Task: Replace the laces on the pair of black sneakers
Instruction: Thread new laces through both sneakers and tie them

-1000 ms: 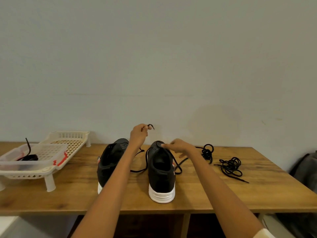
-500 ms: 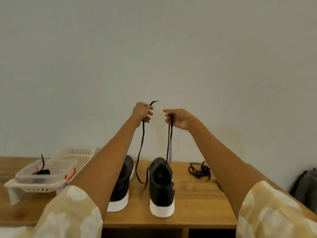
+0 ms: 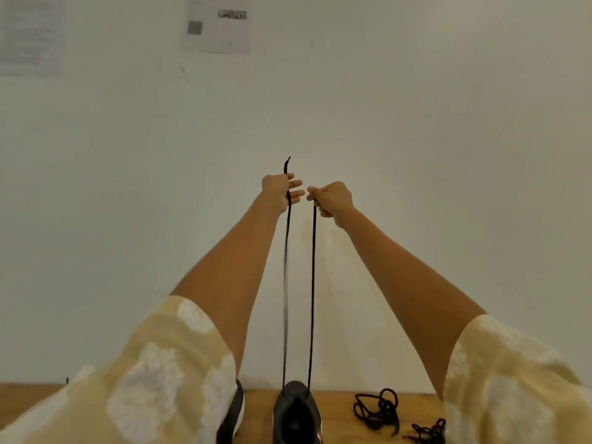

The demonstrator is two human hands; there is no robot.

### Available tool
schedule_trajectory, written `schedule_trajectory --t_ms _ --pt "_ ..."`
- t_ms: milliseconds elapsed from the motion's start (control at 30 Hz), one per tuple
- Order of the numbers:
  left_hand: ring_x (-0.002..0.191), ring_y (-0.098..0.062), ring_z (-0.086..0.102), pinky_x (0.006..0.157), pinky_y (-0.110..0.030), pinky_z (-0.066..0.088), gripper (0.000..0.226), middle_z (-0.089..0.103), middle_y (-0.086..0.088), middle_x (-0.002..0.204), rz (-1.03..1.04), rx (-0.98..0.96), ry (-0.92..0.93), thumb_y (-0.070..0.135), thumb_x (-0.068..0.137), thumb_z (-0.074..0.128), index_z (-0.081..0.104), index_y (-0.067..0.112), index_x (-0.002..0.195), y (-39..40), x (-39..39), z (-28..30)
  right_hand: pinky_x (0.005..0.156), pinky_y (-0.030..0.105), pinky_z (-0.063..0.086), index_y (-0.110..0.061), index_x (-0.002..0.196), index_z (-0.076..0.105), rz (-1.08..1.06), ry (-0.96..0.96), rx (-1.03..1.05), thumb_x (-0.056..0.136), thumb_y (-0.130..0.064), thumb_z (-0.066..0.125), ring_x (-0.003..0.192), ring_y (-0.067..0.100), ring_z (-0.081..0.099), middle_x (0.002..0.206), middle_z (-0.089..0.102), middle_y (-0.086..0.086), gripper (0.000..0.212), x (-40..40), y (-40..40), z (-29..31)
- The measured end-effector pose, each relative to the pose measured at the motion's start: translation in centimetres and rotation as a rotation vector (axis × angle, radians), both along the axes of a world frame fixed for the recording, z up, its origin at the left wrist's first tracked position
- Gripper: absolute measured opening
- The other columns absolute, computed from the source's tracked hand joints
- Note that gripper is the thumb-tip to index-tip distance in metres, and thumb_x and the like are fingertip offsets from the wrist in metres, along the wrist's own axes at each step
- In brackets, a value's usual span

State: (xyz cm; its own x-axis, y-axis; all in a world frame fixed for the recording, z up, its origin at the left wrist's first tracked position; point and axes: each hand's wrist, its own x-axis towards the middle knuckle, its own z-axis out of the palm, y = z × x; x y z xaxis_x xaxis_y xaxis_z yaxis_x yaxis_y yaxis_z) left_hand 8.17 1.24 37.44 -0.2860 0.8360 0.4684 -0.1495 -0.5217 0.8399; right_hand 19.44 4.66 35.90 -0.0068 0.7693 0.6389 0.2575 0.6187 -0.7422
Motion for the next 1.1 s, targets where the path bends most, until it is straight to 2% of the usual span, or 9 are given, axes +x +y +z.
schedule_trajectory --t_ms 100,200,433,600,700,767,867,967,1100 --pt "0.072 -0.027 0.060 0.069 -0.036 0.048 0.029 0.062 -0.013 0.098 -0.009 -0.019 0.037 0.004 0.100 0.034 0.052 -0.002 0.123 -0.7 0.7 0.9 0.050 0.021 0.044 0.001 0.095 0.068 -0.016 -0.072 -0.017 0.092 -0.024 0.060 0.062 0.012 0.049 0.083 0.060 0.007 0.027 -0.3 -0.6 1.5" --pt "0.068 -0.023 0.056 0.065 -0.036 0.047 0.030 0.057 -0.010 0.079 0.000 -0.056 0.084 0.002 0.100 0.034 0.055 0.000 0.121 -1.0 1.1 1.2 0.056 0.024 0.053 0.008 0.095 0.068 -0.005 -0.051 -0.015 0.091 -0.024 0.062 0.054 0.016 0.053 0.068 0.058 0.007 0.032 -0.5 -0.9 2.0" --pt "0.061 -0.024 0.057 0.051 -0.030 0.053 0.017 0.059 -0.014 0.081 0.057 -0.137 0.123 0.002 0.099 0.035 0.052 -0.001 0.102 -0.4 0.1 -3.0 0.058 0.022 0.048 0.000 0.102 0.067 0.075 0.054 -0.148 0.095 -0.018 0.055 0.065 0.013 0.054 0.081 0.065 0.008 0.022 0.0 -0.4 -1.8" --pt "0.047 -0.013 0.029 0.040 -0.021 0.025 0.025 0.053 -0.014 0.079 0.242 -0.304 0.337 0.001 0.097 0.040 0.059 -0.006 0.111 3.2 -2.4 -10.6 0.044 0.025 0.042 0.004 0.112 0.051 0.029 0.158 -0.369 0.094 0.006 0.038 0.053 0.014 0.033 0.067 0.036 0.007 0.022 0.3 1.9 -8.3" --pt "0.048 -0.015 0.030 0.044 -0.024 0.024 0.019 0.043 -0.008 0.063 0.258 -0.423 0.512 0.001 0.094 0.051 0.060 -0.006 0.109 5.2 -3.2 -15.8 0.043 0.026 0.028 0.003 0.112 0.054 -0.106 -0.044 -0.418 0.094 -0.001 0.043 0.050 0.014 0.030 0.063 0.034 0.005 0.021 0.9 4.1 -13.5" --pt "0.049 -0.017 0.033 0.047 -0.026 0.026 0.005 0.041 -0.009 0.062 0.290 -0.506 0.590 0.002 0.089 0.057 0.056 -0.002 0.093 6.3 -3.6 -19.2 0.051 0.030 0.037 -0.003 0.102 0.063 -0.191 -0.337 -0.395 0.094 -0.017 0.053 0.054 0.017 0.040 0.065 0.043 0.004 0.019 1.2 4.9 -17.2" --pt "0.050 -0.019 0.038 0.056 -0.029 0.032 0.016 0.046 -0.009 0.062 0.302 -0.595 0.643 0.005 0.087 0.058 0.051 0.002 0.073 7.5 -3.8 -24.5 0.066 0.031 0.044 -0.004 0.091 0.073 -0.235 -0.724 -0.390 0.091 -0.034 0.060 0.070 0.021 0.054 0.074 0.057 0.006 0.032 1.0 5.4 -23.0" --pt "0.059 -0.022 0.052 0.059 -0.029 0.040 0.013 0.063 -0.010 0.071 0.246 -0.640 0.656 0.010 0.091 0.056 0.064 0.000 0.088 7.5 -3.7 -29.6 0.064 0.031 0.044 -0.003 0.089 0.068 -0.228 -0.846 -0.490 0.089 -0.034 0.064 0.064 0.020 0.054 0.071 0.058 0.005 0.032 0.1 6.2 -29.0" --pt "0.050 -0.018 0.046 0.055 -0.027 0.043 0.016 0.071 -0.014 0.093 0.191 -0.672 0.732 0.001 0.088 0.053 0.068 0.005 0.094 7.7 -3.9 -35.1 0.060 0.028 0.040 -0.007 0.075 0.054 -0.219 -0.853 -0.565 0.090 -0.029 0.061 0.058 0.018 0.046 0.062 0.044 0.003 0.028 -0.5 6.9 -34.6"
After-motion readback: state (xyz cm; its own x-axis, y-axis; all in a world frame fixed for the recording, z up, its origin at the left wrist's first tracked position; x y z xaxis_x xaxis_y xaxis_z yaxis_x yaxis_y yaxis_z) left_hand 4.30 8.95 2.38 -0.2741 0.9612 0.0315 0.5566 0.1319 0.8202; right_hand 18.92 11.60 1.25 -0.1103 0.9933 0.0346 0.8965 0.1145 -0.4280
